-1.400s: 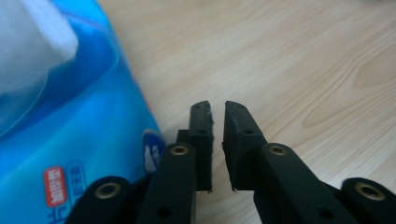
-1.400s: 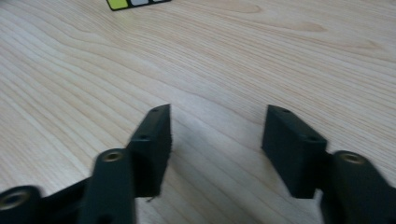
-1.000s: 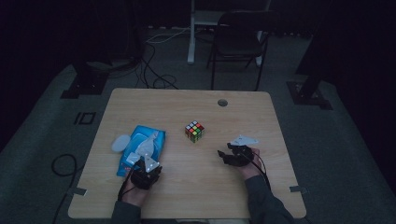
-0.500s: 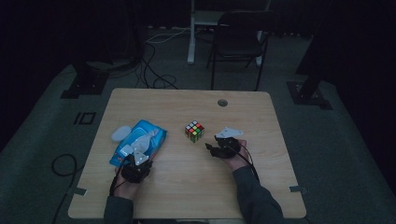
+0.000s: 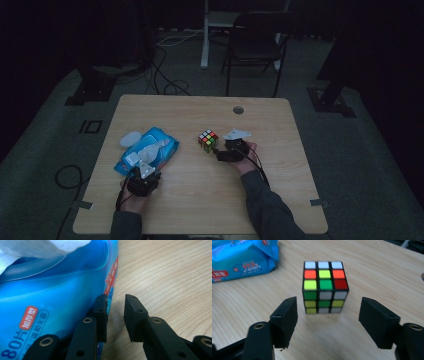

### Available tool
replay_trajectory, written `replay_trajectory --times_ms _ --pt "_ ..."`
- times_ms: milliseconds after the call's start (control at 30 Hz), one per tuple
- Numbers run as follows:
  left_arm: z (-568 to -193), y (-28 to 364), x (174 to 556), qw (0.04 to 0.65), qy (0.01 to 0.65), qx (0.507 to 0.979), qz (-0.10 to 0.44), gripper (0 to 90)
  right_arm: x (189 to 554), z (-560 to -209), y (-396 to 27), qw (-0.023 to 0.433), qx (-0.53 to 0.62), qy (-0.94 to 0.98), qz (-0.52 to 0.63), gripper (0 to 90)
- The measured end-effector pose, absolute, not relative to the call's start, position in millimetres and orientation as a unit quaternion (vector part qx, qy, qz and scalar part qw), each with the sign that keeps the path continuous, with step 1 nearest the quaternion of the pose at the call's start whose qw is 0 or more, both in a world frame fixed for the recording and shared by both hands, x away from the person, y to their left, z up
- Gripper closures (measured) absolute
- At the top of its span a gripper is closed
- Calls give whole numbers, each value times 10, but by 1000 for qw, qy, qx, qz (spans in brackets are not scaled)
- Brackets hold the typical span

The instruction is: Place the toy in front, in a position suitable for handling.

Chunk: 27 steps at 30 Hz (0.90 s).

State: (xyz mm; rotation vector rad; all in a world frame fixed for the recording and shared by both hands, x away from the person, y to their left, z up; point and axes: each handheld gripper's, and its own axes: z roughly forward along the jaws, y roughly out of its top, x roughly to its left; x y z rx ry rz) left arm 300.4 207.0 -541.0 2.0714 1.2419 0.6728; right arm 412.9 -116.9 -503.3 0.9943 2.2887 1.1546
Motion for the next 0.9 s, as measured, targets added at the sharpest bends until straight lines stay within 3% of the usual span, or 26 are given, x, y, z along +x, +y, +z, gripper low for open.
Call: replay_trajectory --times_ms 467,900 --pt "-5430 2041 2982 314 465 786 258 668 4442 -5107 -809 207 341 830 390 217" --pt "-5432 2034 2979 314 464 787 256 657 4632 -5181 -811 202 341 837 377 167"
